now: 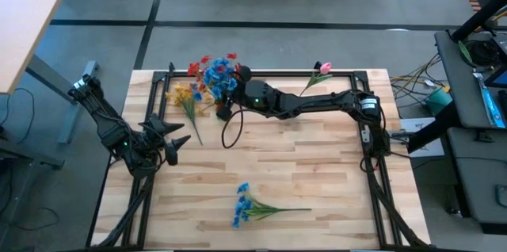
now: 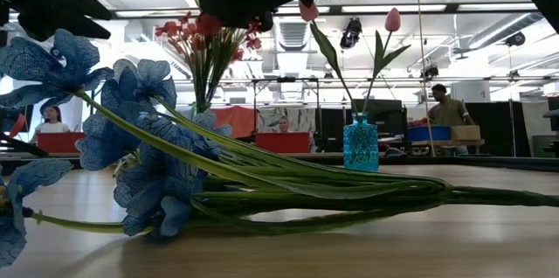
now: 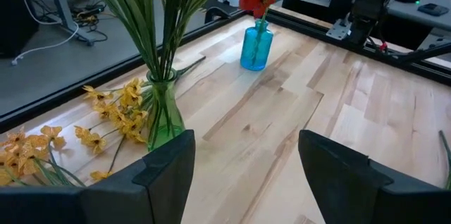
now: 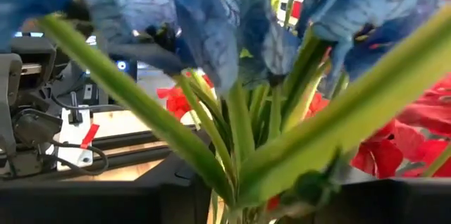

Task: Sort flowers into vase by color
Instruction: Put the right blue flowers into the green vase

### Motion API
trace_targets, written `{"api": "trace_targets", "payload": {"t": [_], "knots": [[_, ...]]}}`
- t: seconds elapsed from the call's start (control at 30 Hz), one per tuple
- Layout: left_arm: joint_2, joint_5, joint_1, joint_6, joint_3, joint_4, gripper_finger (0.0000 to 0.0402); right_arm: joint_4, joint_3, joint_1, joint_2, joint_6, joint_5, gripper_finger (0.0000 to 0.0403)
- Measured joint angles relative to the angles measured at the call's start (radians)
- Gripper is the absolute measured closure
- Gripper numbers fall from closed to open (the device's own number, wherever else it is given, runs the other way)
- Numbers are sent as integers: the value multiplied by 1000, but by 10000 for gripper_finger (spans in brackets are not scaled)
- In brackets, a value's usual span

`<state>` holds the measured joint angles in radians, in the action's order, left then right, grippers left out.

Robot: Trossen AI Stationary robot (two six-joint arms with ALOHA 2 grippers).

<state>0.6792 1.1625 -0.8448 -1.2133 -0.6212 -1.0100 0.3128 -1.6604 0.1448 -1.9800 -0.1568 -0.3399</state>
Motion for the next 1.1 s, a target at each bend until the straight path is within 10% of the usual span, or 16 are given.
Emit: {"api": "trace_targets", "payload": {"t": [1.1], "knots": [[64, 48, 0, 26, 3, 111, 164, -413, -187, -20, 5, 287, 34, 83]]}}
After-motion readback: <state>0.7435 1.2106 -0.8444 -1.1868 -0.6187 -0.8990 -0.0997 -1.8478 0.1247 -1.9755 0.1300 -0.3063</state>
